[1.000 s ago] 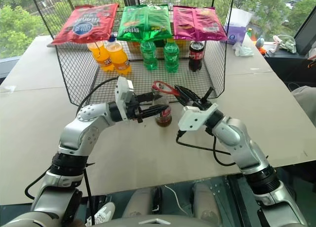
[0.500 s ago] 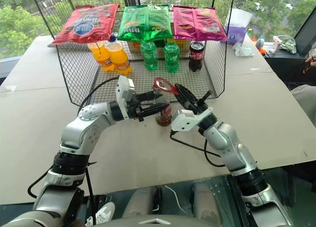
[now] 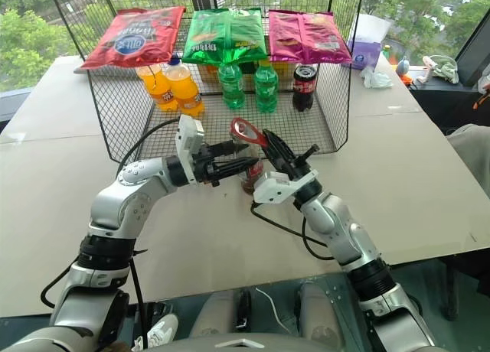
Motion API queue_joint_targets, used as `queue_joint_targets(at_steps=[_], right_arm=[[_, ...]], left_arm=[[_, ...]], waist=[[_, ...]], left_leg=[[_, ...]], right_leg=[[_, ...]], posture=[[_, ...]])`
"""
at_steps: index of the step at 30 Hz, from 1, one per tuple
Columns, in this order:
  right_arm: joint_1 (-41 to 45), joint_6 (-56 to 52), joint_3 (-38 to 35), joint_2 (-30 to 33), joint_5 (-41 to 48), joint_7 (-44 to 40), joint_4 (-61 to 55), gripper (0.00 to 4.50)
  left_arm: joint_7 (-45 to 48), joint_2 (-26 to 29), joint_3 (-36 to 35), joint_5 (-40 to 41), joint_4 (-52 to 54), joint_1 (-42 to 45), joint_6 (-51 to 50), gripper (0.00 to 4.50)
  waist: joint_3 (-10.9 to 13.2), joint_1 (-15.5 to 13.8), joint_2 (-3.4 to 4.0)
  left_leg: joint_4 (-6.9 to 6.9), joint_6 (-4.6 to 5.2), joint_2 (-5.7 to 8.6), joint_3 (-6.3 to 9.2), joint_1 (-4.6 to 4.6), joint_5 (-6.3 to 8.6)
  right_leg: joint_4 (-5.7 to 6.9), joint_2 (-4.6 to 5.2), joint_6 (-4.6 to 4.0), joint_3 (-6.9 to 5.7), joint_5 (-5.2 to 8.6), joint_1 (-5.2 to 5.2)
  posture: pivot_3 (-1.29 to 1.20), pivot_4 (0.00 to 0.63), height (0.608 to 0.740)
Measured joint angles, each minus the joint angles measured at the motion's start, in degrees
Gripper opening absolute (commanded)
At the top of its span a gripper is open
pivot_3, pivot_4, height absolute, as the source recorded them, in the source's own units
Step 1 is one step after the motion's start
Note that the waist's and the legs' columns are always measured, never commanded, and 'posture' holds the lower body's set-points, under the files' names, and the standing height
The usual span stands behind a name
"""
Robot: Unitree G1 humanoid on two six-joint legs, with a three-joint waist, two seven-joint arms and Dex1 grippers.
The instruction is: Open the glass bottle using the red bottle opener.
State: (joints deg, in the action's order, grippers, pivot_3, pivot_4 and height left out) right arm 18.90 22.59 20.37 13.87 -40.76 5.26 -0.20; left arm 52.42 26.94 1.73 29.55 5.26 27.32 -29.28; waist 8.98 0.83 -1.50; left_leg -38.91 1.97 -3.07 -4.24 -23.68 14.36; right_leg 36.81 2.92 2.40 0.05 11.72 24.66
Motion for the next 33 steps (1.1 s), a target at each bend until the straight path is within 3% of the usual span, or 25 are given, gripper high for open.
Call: queue_joint_targets(at_steps=[8,12,22,33], right_arm=[[0.04,-1.92,0.26,0.76,-6.06,3.71,-0.37,0.0],[0.72,-3.59,0.17,4.62,-8.54,3.18,-2.67,0.0],[0.99,-5.17,-0.89,12.21,-8.09,-3.74,-8.59,0.0],[4.46,-4.74,-2.68,20.93,-1.88,-14.97,-12.56,0.0]], left_arm=[[0.02,-0.1,0.26,-0.16,-0.58,0.79,-0.46,2.28],[0.45,-0.27,1.37,-1.21,-1.78,2.19,-0.33,2.28],[1.93,-1.3,2.93,-3.34,-3.58,3.3,2.09,2.28],[3.01,-2.36,3.72,-4.73,-4.84,3.35,4.89,2.28]], waist=[[-0.02,0.01,0.01],[-0.05,-0.04,0.0],[-0.13,-0.43,0.01],[-0.13,-1.26,0.02]], left_leg=[[0.0,-0.02,0.0,0.0,0.02,-0.01],[-0.07,-0.02,0.01,0.0,0.04,-0.01],[-0.23,-0.01,0.07,0.13,0.04,-0.01],[-0.27,0.0,0.1,0.2,0.16,-0.01]], right_leg=[[0.01,0.0,0.0,0.0,0.0,0.0],[0.02,0.0,0.0,0.0,0.01,-0.06],[0.01,0.0,0.05,0.0,0.04,-0.22],[0.0,0.01,0.1,-0.02,0.07,-0.4]], posture=[[0.0,0.15,0.74],[0.0,0.15,0.74],[0.0,0.15,0.74],[0.0,0.15,0.74]])
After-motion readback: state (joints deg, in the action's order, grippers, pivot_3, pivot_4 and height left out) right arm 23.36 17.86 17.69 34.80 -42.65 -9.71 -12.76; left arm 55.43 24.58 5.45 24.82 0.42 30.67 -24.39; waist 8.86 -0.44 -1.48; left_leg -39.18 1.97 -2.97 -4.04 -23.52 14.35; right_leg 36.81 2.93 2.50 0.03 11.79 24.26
